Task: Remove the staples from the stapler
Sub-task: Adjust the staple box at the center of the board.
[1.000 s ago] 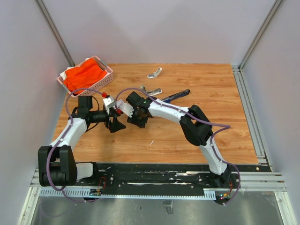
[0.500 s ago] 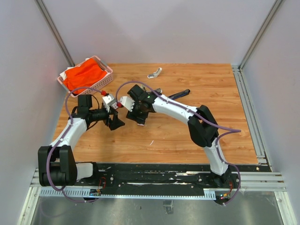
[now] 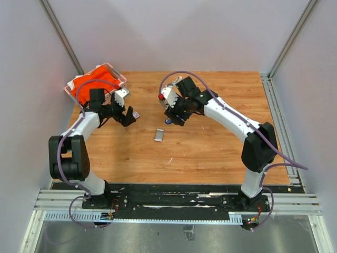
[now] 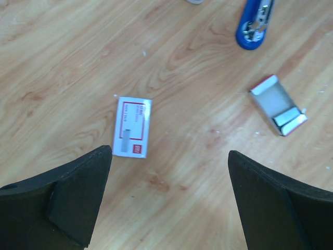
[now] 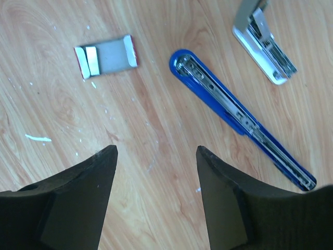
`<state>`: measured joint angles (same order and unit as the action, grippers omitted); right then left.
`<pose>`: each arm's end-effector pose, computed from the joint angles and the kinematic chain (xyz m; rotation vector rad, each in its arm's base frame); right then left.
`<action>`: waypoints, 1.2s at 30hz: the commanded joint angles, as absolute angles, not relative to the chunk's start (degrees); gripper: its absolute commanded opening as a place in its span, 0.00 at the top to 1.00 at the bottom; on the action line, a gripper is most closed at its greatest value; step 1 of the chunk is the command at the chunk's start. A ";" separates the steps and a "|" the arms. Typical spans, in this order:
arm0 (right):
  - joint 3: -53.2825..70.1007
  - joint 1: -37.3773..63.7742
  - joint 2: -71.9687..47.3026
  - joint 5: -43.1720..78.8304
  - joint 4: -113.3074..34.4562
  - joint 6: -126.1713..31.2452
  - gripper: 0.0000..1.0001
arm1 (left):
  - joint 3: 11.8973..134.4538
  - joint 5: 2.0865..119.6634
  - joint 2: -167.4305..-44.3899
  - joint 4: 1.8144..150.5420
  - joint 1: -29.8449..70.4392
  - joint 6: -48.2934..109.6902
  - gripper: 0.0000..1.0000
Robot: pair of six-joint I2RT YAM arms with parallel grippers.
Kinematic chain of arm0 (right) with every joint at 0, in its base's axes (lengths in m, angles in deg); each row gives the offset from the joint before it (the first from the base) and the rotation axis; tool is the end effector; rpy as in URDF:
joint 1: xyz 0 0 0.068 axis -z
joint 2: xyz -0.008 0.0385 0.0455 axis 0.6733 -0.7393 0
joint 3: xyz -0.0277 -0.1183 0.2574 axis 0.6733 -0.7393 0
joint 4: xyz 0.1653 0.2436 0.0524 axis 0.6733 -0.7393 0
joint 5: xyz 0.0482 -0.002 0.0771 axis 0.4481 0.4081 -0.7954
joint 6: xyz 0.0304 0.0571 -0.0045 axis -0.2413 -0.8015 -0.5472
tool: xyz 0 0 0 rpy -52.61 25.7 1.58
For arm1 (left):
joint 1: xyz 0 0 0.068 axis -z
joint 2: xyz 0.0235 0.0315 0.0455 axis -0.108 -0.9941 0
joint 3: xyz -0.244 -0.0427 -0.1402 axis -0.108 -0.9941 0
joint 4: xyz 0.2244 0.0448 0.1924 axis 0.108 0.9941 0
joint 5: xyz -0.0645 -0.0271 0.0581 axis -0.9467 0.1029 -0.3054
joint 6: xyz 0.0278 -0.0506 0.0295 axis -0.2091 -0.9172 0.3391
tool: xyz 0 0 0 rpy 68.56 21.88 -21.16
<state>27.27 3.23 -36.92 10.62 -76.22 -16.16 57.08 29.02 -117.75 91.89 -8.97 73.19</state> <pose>0.3543 0.3044 0.2910 -1.3780 1.9963 0.4297 0.3625 -0.0152 0.2140 0.8422 2.0120 -0.4932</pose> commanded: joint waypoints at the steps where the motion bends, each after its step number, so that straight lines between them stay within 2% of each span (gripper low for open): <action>1: 22.40 7.12 -31.78 7.83 -74.48 -15.32 0.34 | 63.14 33.54 -123.34 96.66 -8.53 77.51 0.02; 9: 11.31 7.95 -28.80 5.02 -68.94 -5.07 0.33 | 63.60 38.52 -125.89 97.18 -1.39 78.92 0.02; 13: 8.42 8.90 -26.55 2.21 -66.65 -5.51 0.33 | 59.58 50.18 -124.89 90.75 5.51 74.50 0.02; 23: 4.82 13.43 -14.84 0.14 -65.30 -6.24 0.33 | 58.52 71.43 -128.94 83.23 14.38 69.53 0.02; 27: 1.99 14.94 -9.22 1.03 -64.10 -6.50 0.32 | 60.48 75.19 -131.04 83.72 16.15 68.87 0.02; 31: -2.51 16.08 -3.49 3.03 -60.54 -6.90 0.26 | 61.03 77.44 -131.64 83.64 17.95 68.22 0.02; 36: -5.57 17.69 -0.71 3.15 -57.85 -7.74 0.24 | 61.04 78.06 -131.80 83.82 20.39 67.61 0.02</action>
